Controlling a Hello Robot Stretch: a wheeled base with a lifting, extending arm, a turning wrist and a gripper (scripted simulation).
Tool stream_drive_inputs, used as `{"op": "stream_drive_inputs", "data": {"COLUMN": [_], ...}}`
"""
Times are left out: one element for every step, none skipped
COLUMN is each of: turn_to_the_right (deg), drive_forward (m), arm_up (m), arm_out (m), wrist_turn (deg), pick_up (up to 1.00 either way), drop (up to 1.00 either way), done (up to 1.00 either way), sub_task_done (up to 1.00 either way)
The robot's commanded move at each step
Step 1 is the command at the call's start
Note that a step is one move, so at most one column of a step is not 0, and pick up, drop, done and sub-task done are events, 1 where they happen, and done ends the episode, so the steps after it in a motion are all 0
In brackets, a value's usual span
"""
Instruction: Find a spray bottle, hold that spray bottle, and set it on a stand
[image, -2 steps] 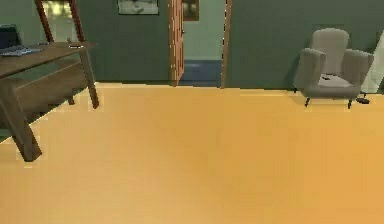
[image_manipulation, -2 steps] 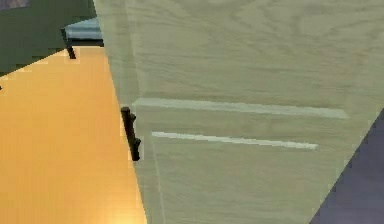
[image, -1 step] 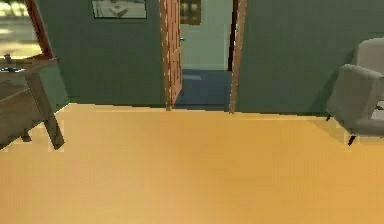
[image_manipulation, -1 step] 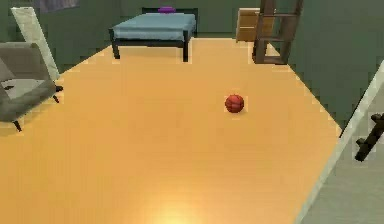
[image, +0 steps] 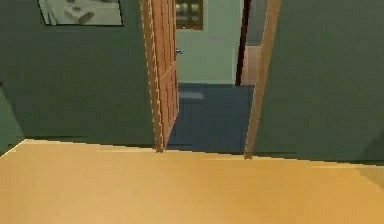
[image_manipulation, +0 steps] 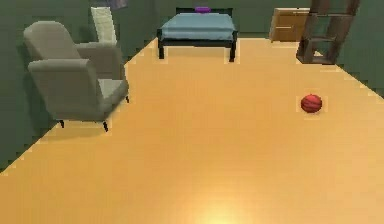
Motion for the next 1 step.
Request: {"op": "stream_drive_inputs", "data": {"turn_to_the_right": [3.0], "drive_forward": [0.0], "arm_up": [0.0], "arm_out": [0.0], "wrist_turn": [0.0], "pick_up": [0.0], "drop": [0.0], "done": [0.0], "sub_task_done": [0.0]}}
